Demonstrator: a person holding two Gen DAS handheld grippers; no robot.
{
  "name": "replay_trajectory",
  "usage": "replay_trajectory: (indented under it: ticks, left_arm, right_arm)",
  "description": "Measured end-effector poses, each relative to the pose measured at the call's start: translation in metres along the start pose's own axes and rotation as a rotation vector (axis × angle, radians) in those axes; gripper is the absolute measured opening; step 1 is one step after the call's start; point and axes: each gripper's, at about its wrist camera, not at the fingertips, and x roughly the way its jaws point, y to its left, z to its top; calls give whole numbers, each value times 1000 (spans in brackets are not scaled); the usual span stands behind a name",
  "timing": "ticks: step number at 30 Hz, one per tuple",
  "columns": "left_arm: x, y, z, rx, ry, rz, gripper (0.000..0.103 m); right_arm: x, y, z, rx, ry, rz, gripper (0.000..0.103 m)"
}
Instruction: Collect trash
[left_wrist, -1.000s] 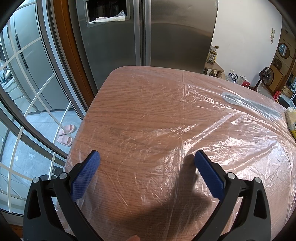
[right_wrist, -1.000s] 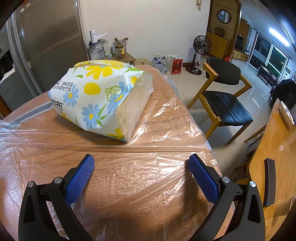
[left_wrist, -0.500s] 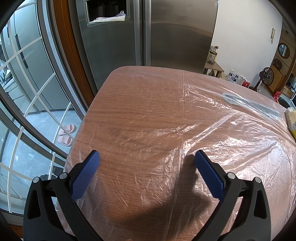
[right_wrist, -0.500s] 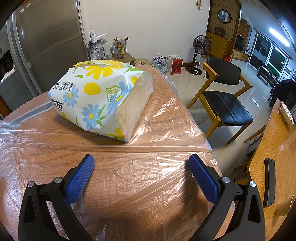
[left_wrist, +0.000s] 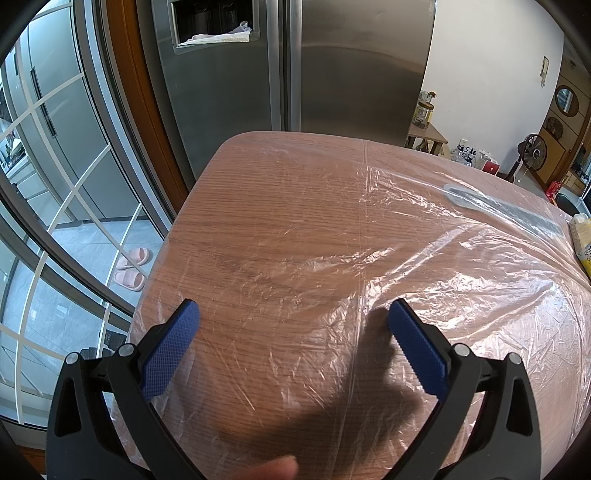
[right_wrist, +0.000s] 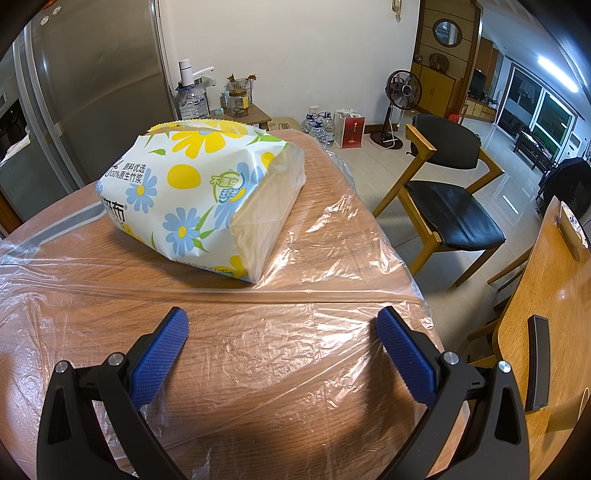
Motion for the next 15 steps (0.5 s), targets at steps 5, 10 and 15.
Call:
replay_trajectory:
  ticks: [5, 10, 15]
  left_arm:
    - [0, 0, 0, 0, 0, 1, 102]
    - [0, 0, 1, 0, 0, 1, 102]
    - [1, 1, 2, 0, 0, 0, 102]
  right_arm:
    - [0, 0, 0, 0, 0, 0, 99]
    - [0, 0, 0, 0, 0, 0, 99]
    - [0, 0, 0, 0, 0, 0, 99]
